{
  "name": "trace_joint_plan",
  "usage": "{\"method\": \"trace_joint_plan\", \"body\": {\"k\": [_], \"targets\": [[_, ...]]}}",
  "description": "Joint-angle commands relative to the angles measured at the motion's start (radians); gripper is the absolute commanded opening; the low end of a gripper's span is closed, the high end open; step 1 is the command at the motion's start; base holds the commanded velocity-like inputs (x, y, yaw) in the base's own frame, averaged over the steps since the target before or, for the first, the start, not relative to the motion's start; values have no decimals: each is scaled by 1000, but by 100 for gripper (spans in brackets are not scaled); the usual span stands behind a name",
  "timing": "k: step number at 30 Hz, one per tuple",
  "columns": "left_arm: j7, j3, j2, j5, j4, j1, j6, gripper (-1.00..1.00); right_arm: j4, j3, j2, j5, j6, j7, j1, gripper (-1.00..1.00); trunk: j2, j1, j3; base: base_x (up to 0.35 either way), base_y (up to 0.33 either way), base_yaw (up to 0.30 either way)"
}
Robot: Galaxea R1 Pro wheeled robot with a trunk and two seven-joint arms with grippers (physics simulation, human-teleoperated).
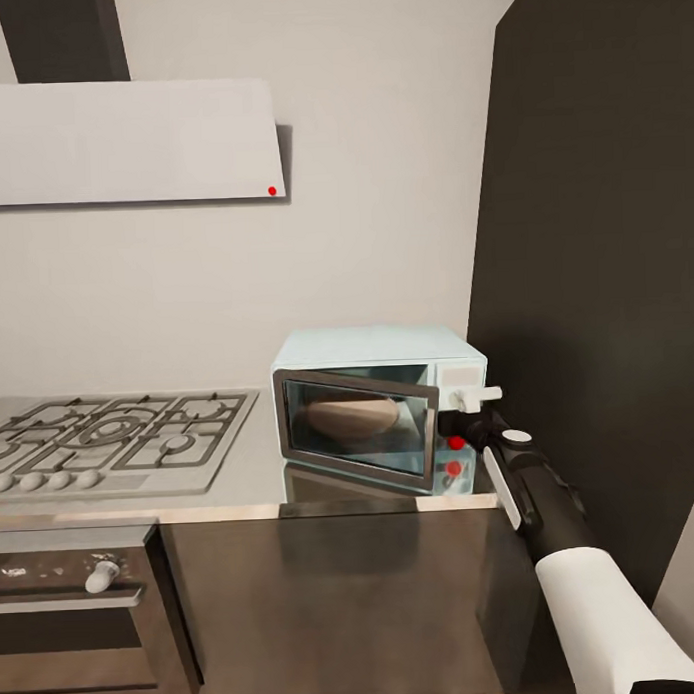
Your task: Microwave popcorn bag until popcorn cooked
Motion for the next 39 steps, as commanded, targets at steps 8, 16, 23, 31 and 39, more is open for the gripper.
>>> {"method": "trace_joint_plan", "body": {"k": [8, 16, 23, 31, 39], "targets": [[0, 2, 1, 4, -2, 0, -2, 100, -2, 0, -42, 14, 9, 154, 0, 100, -1, 0, -1, 0, 0, 0], [0, 1, 1, 3, -1, 1, -3, 100, -3, 6, -35, 14, 15, 239, 0, 100, -1, 0, -1, -6, 2, 0], [0, 3, -1, 5, -1, 0, -3, 100, -3, 6, -37, 14, 16, 242, 0, 100, -1, 0, -1, -236, 116, 0], [0, 5, 0, 4, -1, 1, -3, 100, 20, -17, -45, 26, 22, 223, 0, 100, -1, 0, -1, -145, 71, 0], [0, 6, -2, 4, -1, 1, -2, 100, 41, 1, -34, 28, 23, 224, 0, 100, -1, 0, -1, -40, 33, 0]]}}
